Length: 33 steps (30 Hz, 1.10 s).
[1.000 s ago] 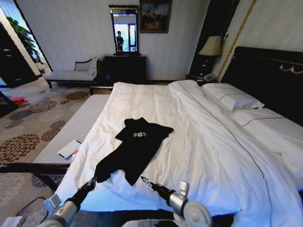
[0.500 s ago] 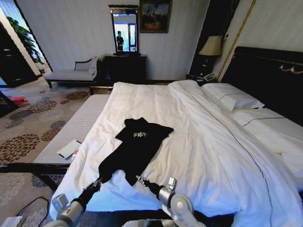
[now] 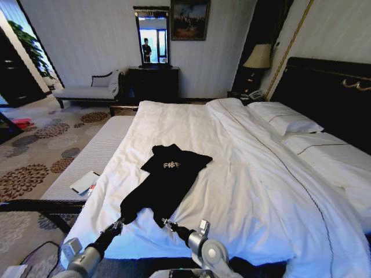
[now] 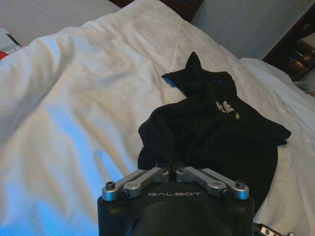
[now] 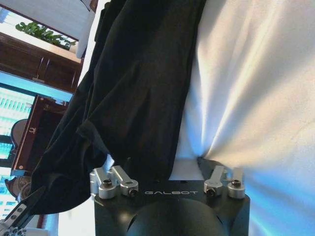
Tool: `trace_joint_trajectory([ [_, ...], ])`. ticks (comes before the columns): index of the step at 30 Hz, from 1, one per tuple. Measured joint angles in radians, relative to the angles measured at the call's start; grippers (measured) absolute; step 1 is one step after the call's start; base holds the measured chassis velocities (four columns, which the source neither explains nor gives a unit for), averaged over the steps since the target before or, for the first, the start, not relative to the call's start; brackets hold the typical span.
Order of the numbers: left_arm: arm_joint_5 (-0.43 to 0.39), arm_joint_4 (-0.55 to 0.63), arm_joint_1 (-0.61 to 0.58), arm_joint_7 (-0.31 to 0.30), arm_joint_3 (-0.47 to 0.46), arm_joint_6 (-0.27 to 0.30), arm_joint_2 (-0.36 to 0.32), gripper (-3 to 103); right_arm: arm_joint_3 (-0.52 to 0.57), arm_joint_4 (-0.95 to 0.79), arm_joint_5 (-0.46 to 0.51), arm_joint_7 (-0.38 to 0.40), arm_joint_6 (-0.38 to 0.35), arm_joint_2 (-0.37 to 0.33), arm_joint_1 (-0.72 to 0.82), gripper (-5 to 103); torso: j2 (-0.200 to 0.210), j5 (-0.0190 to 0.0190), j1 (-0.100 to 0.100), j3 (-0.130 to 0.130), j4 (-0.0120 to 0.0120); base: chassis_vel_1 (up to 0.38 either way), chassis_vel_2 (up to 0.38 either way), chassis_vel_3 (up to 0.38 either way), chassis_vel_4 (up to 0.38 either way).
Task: Fold the clothes on the bed.
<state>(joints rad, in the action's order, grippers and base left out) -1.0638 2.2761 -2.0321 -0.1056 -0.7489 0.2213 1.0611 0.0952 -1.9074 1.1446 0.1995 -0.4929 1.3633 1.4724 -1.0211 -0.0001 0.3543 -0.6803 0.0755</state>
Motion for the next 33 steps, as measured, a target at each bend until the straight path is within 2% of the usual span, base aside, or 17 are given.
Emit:
trace_joint_trajectory([
  [2, 0.001, -0.005, 0.003, 0.0, 0.004, -0.001, 0.0, 1, 0.002, 0.001, 0.001, 0.0, 0.004, -0.002, -0.005, 68, 0.0, 0.0001, 0.0, 0.0, 0.0, 0.0, 0.0, 0.0, 0.0],
  [3, 0.001, -0.005, 0.003, 0.0, 0.004, -0.001, 0.0, 1, 0.002, 0.001, 0.001, 0.0, 0.004, -0.002, -0.005, 68, 0.0, 0.0001, 0.0, 0.0, 0.0, 0.0, 0.0, 0.0, 0.0],
  [6, 0.002, -0.008, 0.003, 0.002, 0.005, -0.001, 0.001, 1, 0.001, 0.007, 0.004, 0.004, 0.006, 0.0, -0.022, 51, 0.0, 0.0001, 0.0, 0.0, -0.0001, 0.0, 0.0, 0.0, 0.0],
  [8, 0.002, -0.008, 0.002, 0.003, 0.005, -0.002, 0.002, 1, 0.001, 0.008, 0.004, 0.006, 0.006, 0.002, -0.026, 51, 0.0, 0.0001, 0.0, 0.0, -0.0002, 0.0, 0.0, 0.0, 0.0],
  [11, 0.002, -0.011, 0.0, 0.006, 0.004, -0.003, 0.003, 1, 0.001, 0.011, 0.004, 0.009, 0.007, 0.005, -0.033, 34, 0.0, 0.0002, 0.0, 0.0, -0.0001, 0.0, 0.0, 0.0, 0.0],
  [13, 0.002, -0.012, 0.0, 0.008, 0.004, -0.003, 0.005, 1, 0.003, 0.011, 0.004, 0.01, 0.007, 0.004, -0.033, 34, 0.0, 0.0002, 0.0, 0.0, -0.0002, 0.0, 0.0, 0.0, 0.0],
  [18, 0.002, -0.023, 0.005, 0.012, 0.006, -0.004, 0.008, 1, 0.015, 0.0, 0.005, 0.01, 0.008, -0.007, -0.025, 7, 0.0, 0.0002, 0.0, 0.0, -0.0001, 0.0, 0.0, 0.0, 0.0],
  [23, 0.0, -0.031, 0.014, 0.012, 0.007, -0.005, 0.006, 1, 0.026, -0.011, 0.006, 0.013, 0.008, -0.011, -0.019, 1, 0.0, 0.0002, 0.0, 0.0, -0.0001, 0.0, 0.0, 0.0, 0.0],
  [30, -0.003, -0.029, 0.017, 0.01, 0.007, -0.005, 0.005, 1, 0.05, -0.043, 0.016, 0.017, 0.007, -0.03, -0.003, 0, 0.0, 0.0002, 0.0, 0.0, -0.0001, 0.0, 0.0, 0.0, 0.0],
  [33, -0.004, -0.023, 0.012, 0.01, 0.001, -0.007, 0.006, 1, 0.096, -0.098, 0.041, 0.026, 0.0, -0.063, 0.01, 0, 0.0, 0.0004, 0.0, 0.0, 0.0, 0.0, 0.0, 0.0, 0.0],
])
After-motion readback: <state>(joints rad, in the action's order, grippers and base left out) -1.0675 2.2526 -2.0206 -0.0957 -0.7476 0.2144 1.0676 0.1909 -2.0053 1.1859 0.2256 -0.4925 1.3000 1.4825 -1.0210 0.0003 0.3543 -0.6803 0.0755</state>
